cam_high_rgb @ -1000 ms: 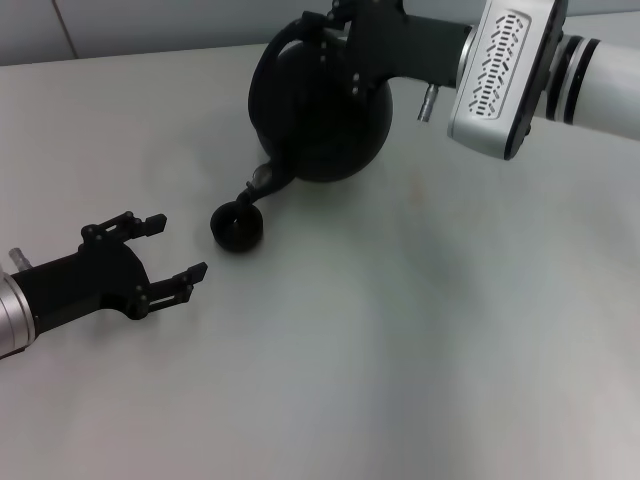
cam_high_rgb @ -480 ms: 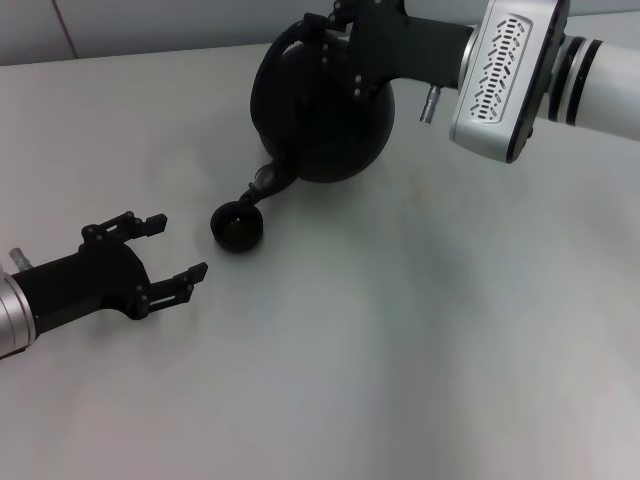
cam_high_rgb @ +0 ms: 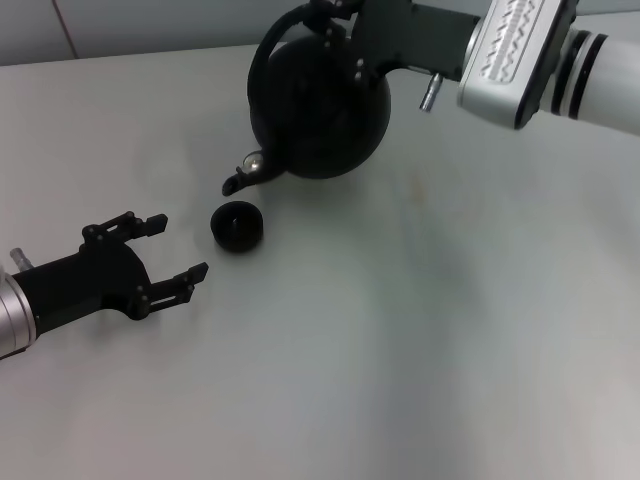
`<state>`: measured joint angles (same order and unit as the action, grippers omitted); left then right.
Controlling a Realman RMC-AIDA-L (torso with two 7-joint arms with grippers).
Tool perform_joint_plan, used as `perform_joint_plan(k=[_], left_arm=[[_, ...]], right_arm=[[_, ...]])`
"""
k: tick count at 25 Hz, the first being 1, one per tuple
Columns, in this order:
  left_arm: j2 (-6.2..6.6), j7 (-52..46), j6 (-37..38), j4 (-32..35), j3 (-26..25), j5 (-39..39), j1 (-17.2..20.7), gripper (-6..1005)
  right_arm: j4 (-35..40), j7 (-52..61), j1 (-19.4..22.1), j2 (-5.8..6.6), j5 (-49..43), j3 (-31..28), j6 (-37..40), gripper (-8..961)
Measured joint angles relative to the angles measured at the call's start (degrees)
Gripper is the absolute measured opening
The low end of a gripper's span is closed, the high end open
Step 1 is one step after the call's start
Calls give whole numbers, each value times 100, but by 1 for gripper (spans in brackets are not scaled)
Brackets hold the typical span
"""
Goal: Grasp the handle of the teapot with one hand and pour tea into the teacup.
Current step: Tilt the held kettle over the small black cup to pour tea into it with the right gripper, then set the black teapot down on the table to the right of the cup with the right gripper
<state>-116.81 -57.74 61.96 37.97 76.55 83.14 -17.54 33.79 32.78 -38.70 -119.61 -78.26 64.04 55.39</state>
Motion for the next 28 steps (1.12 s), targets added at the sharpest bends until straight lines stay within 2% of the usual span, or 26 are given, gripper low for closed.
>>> perform_joint_plan(k=[10, 18, 22, 28], left_arm=[[15, 6, 29, 48, 0, 0, 43, 799], [27, 5, 34, 56, -33, 0, 76, 799], [27, 3, 46, 62, -43, 0, 83, 799], [27, 4, 51, 75, -44, 0, 85, 799]], right_arm=[[-119, 779, 422, 34, 1263, -85, 113, 82], [-522, 828, 810, 37, 2231, -232, 121, 82], [-755, 760, 907, 34, 2391, -270, 86, 83], [-1217, 541, 890, 19, 2399, -633, 91, 83]])
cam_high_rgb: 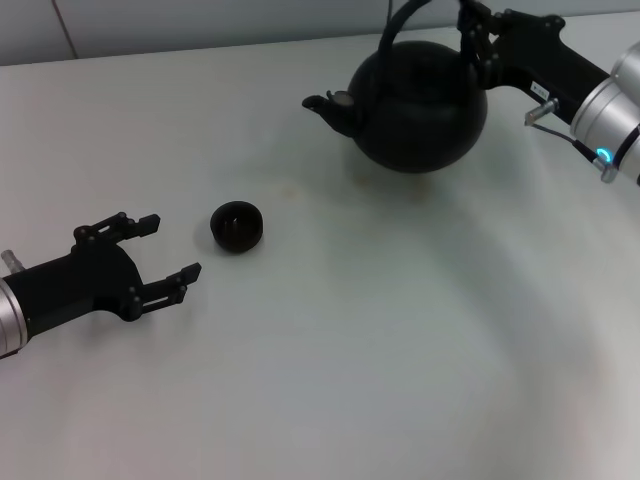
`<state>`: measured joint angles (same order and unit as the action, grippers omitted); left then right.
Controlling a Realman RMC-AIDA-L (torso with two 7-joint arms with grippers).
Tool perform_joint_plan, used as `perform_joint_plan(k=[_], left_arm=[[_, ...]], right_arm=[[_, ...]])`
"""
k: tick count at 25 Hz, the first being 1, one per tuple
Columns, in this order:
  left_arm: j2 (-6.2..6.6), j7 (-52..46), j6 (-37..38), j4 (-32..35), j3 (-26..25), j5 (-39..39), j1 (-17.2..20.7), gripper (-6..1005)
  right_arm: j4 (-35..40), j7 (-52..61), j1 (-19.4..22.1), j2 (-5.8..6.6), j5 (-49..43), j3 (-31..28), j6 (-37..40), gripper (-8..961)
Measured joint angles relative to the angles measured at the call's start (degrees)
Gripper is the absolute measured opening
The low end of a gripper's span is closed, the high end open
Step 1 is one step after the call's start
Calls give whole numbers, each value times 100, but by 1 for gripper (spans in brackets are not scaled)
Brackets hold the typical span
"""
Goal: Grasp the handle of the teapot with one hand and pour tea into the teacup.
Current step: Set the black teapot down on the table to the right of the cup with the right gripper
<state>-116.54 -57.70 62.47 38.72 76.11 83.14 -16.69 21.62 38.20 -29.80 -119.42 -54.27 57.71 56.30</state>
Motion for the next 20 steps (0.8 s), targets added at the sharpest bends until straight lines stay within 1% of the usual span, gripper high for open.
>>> perform_joint_plan(k=[7, 12, 20], left_arm=[[-16, 2, 2, 5, 0, 0, -1, 799], [-25, 7, 2, 5, 0, 0, -1, 799], [-33, 10, 2, 4, 0, 0, -24, 799]], right_arm=[[-290, -224, -46, 8, 4, -44, -49, 83], [-424, -354, -96, 5, 4, -69, -185, 83], [-590, -562, -105, 10, 5, -181, -192, 83]])
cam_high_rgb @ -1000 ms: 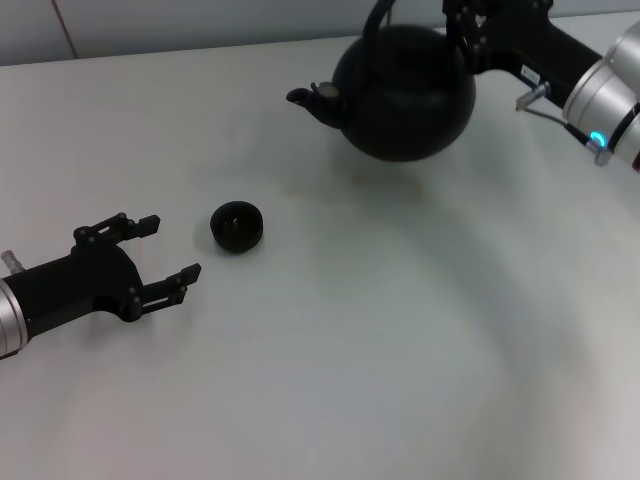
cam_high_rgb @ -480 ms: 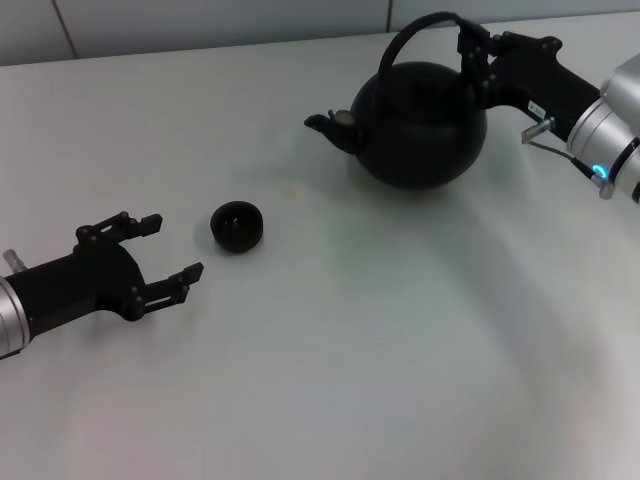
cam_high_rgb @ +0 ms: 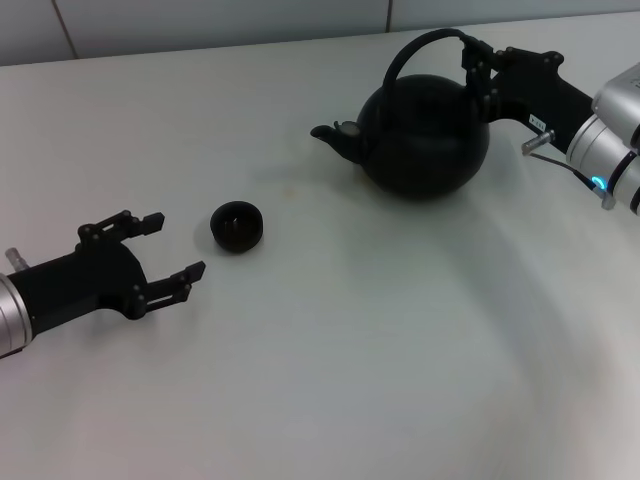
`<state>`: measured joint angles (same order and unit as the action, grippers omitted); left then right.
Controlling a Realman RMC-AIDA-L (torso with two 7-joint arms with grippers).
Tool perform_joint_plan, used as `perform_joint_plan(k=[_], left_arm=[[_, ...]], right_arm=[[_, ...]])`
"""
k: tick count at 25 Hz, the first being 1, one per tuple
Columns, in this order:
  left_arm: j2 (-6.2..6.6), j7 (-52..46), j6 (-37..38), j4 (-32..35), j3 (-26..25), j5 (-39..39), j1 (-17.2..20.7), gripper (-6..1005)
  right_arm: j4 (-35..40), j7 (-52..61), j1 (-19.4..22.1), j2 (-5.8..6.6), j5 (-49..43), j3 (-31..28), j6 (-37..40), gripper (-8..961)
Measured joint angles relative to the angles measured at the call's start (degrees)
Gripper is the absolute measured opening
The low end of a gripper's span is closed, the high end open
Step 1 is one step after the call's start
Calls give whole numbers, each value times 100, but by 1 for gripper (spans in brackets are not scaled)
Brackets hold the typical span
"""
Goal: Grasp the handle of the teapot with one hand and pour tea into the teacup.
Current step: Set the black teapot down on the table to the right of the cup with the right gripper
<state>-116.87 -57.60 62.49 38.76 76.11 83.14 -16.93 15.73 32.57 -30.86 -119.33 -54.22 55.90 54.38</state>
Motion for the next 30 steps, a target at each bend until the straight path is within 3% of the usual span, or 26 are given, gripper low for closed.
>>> perform_joint_plan(k=[16, 18, 24, 30], left_arm=[[-2, -7, 0, 0, 6, 0, -28, 799], [-3, -10, 0, 0, 7, 0, -29, 799], [-3, -32, 0, 44, 15, 0, -19, 799], [3, -44, 22, 129, 1, 0, 53, 799]], right_arm=[[-96, 18, 126, -14, 2, -79, 68, 102], [-96, 20, 170, -15, 2, -80, 189, 266], [-86, 34, 387, -18, 42, -91, 670, 391], [-67, 225, 940, -13, 64, -348, 1729, 534]])
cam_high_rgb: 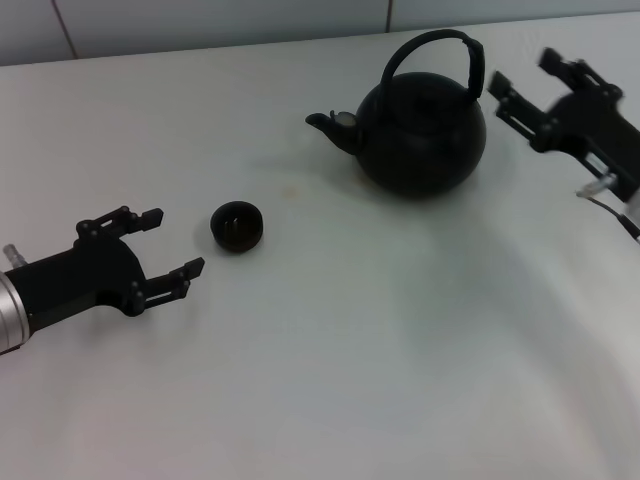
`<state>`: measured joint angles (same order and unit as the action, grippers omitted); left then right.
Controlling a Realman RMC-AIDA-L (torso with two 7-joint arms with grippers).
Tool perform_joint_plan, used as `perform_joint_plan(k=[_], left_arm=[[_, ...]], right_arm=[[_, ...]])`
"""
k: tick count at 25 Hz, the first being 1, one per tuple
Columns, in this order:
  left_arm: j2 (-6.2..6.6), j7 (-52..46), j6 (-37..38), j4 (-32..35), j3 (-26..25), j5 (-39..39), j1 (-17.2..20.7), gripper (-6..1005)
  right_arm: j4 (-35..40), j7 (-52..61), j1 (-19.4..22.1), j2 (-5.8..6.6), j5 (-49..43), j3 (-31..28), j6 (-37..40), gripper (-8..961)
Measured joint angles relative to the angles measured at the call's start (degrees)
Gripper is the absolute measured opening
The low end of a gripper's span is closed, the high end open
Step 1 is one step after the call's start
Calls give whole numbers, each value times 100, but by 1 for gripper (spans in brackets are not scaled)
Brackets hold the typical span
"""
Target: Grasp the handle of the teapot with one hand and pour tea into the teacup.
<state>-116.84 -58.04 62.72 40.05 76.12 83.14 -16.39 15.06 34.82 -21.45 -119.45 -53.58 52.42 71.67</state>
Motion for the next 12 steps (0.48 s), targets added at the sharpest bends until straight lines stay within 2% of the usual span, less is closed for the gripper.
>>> perform_joint_plan(k=[1, 4, 5, 6, 8, 10, 11, 12], left_arm=[[1, -2, 10, 27, 0, 0, 18, 799], [2, -3, 32, 74, -1, 0, 81, 799], [5, -4, 46, 88, -1, 0, 111, 799], [7, -5, 52, 90, -2, 0, 124, 799], [8, -5, 73, 91, 0, 0, 154, 799], [-9, 13, 128, 101, 4, 0, 226, 799], [-9, 13, 128, 101, 4, 0, 226, 799], [-9, 13, 128, 101, 4, 0, 226, 799]], right_arm=[[27, 133, 221, 21, -11, -20, 362, 571], [93, 184, 444, 69, -246, 46, 801, 684], [267, 332, 610, 112, -743, 98, 1084, 722], [267, 332, 610, 112, -743, 98, 1084, 743], [513, 626, 682, 141, -1402, 105, 1151, 784], [858, 1080, 669, 159, -2519, 106, 1149, 825], [858, 1080, 669, 159, -2519, 106, 1149, 825], [993, 1209, 656, 135, -2890, 94, 1120, 825]])
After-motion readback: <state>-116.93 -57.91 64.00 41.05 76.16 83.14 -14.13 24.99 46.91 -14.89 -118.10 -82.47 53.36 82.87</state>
